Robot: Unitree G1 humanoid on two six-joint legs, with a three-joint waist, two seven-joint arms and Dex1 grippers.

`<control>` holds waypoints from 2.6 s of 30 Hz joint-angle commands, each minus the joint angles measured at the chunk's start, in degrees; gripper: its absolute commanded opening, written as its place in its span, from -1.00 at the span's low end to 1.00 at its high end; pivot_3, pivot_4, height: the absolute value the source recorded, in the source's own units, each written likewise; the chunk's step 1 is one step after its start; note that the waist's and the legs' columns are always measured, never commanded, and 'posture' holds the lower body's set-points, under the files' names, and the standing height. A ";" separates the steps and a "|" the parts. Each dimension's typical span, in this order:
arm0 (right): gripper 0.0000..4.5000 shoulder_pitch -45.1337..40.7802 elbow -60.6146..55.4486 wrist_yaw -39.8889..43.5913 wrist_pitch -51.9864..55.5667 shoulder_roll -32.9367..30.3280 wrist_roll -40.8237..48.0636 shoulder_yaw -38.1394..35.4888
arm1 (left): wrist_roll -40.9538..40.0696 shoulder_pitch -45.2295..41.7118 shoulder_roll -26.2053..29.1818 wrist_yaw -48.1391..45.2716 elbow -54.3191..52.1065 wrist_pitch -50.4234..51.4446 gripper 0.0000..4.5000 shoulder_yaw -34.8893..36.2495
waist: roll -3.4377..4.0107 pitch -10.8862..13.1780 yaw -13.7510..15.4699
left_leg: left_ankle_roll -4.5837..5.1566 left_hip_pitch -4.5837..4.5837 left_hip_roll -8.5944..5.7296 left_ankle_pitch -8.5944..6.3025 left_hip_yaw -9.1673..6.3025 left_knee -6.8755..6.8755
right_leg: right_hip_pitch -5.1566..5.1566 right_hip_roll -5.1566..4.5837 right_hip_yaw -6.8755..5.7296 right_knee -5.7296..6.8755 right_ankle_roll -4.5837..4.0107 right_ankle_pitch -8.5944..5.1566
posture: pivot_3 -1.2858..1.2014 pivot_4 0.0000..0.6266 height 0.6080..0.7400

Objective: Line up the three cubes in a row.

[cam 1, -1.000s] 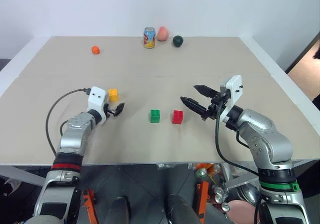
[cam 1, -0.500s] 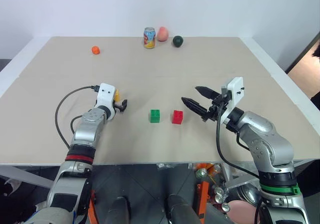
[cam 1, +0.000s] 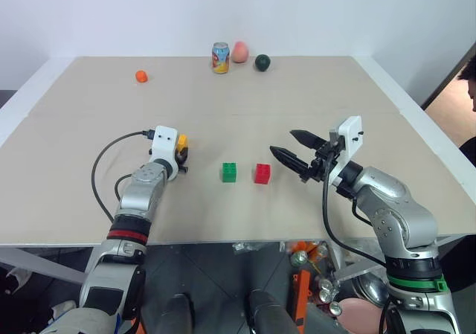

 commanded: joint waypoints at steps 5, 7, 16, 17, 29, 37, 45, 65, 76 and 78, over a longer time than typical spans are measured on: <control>0.74 -0.15 -2.69 0.86 0.13 -1.39 1.48 -2.27 | 2.06 -2.10 3.05 -2.06 4.71 -6.11 -0.42 -0.85 | 0.00 0.00 -0.08 | 0.01 0.06 -0.03 0.01 -0.01 0.00 | 0.04 0.00 0.01 0.00 -0.02 0.04 | 0.03 -0.52 1.00; 0.74 0.57 -3.34 2.64 1.12 -2.63 2.80 -2.41 | 1.92 -3.12 4.20 -6.39 6.06 -11.82 -0.42 -1.81 | 0.00 0.01 -0.12 | 0.00 0.06 -0.06 0.01 -0.02 0.00 | 0.03 0.00 0.02 0.00 -0.02 0.05 | 0.03 -0.52 1.00; 0.74 7.42 -7.91 13.12 5.67 -10.57 13.44 -8.27 | -4.29 -11.40 11.05 -33.62 21.56 -31.21 -0.42 0.22 | -0.01 0.01 0.19 | -0.17 -0.58 -0.13 -0.11 -0.08 -0.05 | -0.40 -0.05 0.04 -0.05 0.33 -0.32 | 0.03 -0.52 1.00; 0.74 7.73 -7.72 13.17 5.81 -10.96 13.78 -8.90 | -4.64 -11.97 11.65 -37.13 23.12 -32.50 -0.42 0.09 | -0.01 0.01 0.18 | -0.23 -0.60 -0.13 -0.16 -0.09 -0.06 | -0.40 -0.06 0.04 -0.05 0.44 -0.33 | 0.03 -0.52 1.00; 0.74 10.71 -8.93 9.82 5.50 -11.41 13.41 -10.83 | -1.34 -13.35 15.52 -70.06 37.24 -49.06 -0.42 -4.71 | -0.01 0.02 0.20 | -0.23 -0.70 -0.13 -0.31 -0.11 -0.08 | -0.55 -0.06 0.03 -0.03 0.42 -0.47 | 0.03 -0.52 1.00; 0.74 12.94 -11.27 8.68 6.33 -12.69 14.09 -12.08 | -0.91 -17.16 12.76 -73.07 42.03 -47.03 -0.42 -3.98 | -0.02 0.02 0.23 | -0.22 -0.78 -0.15 -0.30 -0.14 0.13 | -0.49 -0.08 0.03 -0.03 0.30 -0.52 | 0.03 -0.52 1.00; 0.74 16.36 -14.66 7.39 7.87 -14.00 15.53 -14.96 | 1.42 -17.89 11.99 -76.38 43.47 -46.95 -0.42 -5.42 | -0.02 0.02 0.18 | -0.21 -0.74 -0.14 -0.30 -0.18 0.08 | -0.51 -0.04 0.03 0.03 0.46 -0.43 | 0.03 -0.52 1.00; 0.74 19.11 -17.53 5.68 9.34 -16.18 17.72 -18.11 | 6.56 -19.21 14.45 -70.06 46.25 -46.56 -0.42 -4.59 | -0.02 0.01 0.17 | -0.18 -0.64 -0.15 -0.27 -0.19 0.14 | -0.39 -0.04 0.03 0.04 0.27 -0.46 | 0.03 -0.52 1.00; 0.74 18.60 -16.70 5.87 9.28 -17.48 18.08 -18.20 | 6.15 -18.64 12.30 -72.64 45.96 -46.50 -0.42 -4.13 | -0.02 0.01 0.19 | -0.17 -0.57 -0.14 -0.27 -0.19 0.16 | -0.29 -0.05 0.03 0.05 0.27 -0.46 | 0.03 -0.52 1.00; 0.74 18.71 -16.75 5.76 9.32 -17.66 18.21 -18.27 | 5.96 -18.67 11.74 -73.41 45.85 -46.52 -0.42 -4.04 | -0.02 0.01 0.20 | -0.17 -0.57 -0.15 -0.27 -0.19 0.16 | -0.26 -0.05 0.03 0.04 0.28 -0.48 | 0.03 -0.52 1.00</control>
